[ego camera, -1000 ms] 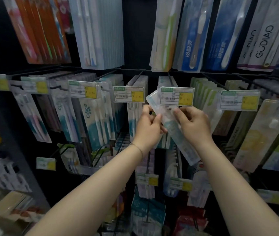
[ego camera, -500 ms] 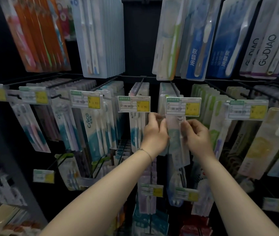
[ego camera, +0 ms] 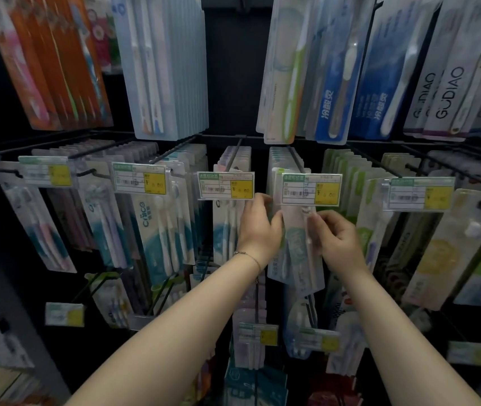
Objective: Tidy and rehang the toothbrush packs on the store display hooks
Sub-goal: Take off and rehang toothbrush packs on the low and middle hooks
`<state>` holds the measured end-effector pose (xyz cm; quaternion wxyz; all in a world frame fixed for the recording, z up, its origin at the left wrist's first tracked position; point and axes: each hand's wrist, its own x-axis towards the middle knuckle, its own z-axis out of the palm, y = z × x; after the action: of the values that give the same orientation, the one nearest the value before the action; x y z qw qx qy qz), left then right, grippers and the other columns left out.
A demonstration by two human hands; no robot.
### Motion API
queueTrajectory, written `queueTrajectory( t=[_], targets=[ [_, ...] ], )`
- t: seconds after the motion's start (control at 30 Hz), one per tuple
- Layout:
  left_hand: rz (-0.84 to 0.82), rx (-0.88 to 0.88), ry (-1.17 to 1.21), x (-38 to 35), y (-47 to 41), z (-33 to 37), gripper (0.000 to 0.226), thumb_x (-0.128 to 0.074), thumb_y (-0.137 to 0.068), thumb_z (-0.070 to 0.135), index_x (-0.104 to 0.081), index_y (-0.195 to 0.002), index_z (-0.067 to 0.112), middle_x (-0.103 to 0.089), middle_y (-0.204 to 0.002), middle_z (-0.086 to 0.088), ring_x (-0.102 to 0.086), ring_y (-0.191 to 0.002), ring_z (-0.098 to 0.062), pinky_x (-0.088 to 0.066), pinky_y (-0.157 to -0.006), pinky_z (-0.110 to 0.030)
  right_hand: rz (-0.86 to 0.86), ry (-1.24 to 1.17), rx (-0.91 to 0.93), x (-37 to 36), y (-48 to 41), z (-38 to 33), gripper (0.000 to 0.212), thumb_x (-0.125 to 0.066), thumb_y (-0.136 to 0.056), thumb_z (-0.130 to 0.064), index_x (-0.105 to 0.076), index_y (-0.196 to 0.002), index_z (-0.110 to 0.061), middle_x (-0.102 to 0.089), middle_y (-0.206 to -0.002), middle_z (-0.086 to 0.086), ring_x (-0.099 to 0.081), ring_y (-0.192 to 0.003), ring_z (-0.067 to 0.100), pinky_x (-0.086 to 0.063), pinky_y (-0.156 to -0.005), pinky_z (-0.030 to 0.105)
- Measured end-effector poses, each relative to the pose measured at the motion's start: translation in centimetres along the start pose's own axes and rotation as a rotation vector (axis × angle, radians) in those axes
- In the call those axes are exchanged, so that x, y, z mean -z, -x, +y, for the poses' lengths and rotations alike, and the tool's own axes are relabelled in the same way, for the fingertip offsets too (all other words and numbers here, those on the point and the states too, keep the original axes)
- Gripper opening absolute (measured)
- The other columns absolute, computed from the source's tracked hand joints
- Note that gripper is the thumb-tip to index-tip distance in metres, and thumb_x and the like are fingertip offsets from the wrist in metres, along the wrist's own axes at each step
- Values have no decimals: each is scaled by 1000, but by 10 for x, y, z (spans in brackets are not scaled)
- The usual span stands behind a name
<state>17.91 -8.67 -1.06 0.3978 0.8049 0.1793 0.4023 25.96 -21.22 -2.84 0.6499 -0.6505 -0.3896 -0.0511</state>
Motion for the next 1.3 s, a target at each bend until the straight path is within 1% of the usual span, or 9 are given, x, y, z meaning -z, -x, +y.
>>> queueTrajectory(
  t=[0.17, 0.37, 0.67, 0.77, 0.93, 1.03, 1.13, 1.2, 1.3],
  targets=[
    [-15, 44, 100, 0, -4, 2, 13, -59, -93, 19, -53, -99, 10, -63, -98, -9, -60, -90, -25, -53, -80, -41, -10, 2, -5, 5, -1, -2, 22, -53, -96, -25, -63, -78, -18, -58, -59, -9, -50, -53, 3, -39, -51, 22],
    [-60, 63, 238, 7, -6, 4, 13, -57, -94, 15, -64, -104, 11, -69, -101, -9, -65, -95, -22, -56, -84, -46, 16, -12, -18, 6, -2, -2, 19, -57, -94, -28, -63, -80, -17, -59, -63, -4, -51, -55, 9, -39, -52, 28],
    [34, 70, 215, 8, 3, 12, 13, -54, -95, 18, -56, -83, 17, -67, -85, -11, -64, -80, -31, -54, -70, -55, 33, -12, -57, 2, -1, -5, 22, -56, -95, -28, -59, -75, -18, -56, -61, 3, -49, -53, 12, -39, -52, 30],
    [83, 80, 196, 16, 10, 14, 21, -56, -96, 20, -53, -75, 25, -63, -78, -3, -63, -74, -25, -56, -70, -51, 50, -3, -69, 2, 0, -6, 22, -56, -94, -30, -60, -75, -19, -56, -62, 1, -50, -54, 11, -40, -53, 30],
    [100, 42, 105, 41, 24, 7, 19, -51, -98, 21, -50, -81, 13, -57, -73, -6, -58, -68, -25, -55, -65, -42, 87, 23, -93, -5, 6, -7, 18, -55, -96, -26, -60, -80, -19, -57, -65, 1, -49, -47, 9, -43, -49, 30],
    [98, -30, 50, 58, 36, -3, 16, -50, -98, 20, -51, -87, 8, -55, -72, -6, -50, -62, -15, -43, -58, -29, 159, 56, -111, -12, 11, -13, 7, -55, -96, -24, -58, -90, -23, -62, -83, -2, -51, -44, 5, -46, -45, 23],
    [41, -81, 39, 69, 51, -17, 16, -48, -99, 18, -48, -83, 19, -49, -68, 4, -43, -58, -2, -33, -54, -19, 218, 33, -150, -18, 21, -15, 3, -58, -93, -23, -56, -94, -21, -60, -92, -3, -55, -57, 12, -46, -51, 20],
    [20, -97, 23, 73, 60, -25, 25, -47, -100, 15, -41, -78, 26, -41, -64, 9, -41, -54, 1, -29, -51, -15, 163, 28, -125, -23, 29, -16, 5, -62, -91, -20, -57, -89, -20, -61, -85, 0, -55, -59, 17, -46, -54, 28],
    [-24, -109, 17, 74, 71, -31, 17, -47, -99, 13, -46, -83, 16, -45, -65, 8, -43, -55, -2, -30, -52, -16, -80, -44, -88, -30, 44, -17, 3, -66, -88, -11, -64, -90, -10, -64, -80, 13, -51, -43, 13, -43, -42, 27]
  ],
)
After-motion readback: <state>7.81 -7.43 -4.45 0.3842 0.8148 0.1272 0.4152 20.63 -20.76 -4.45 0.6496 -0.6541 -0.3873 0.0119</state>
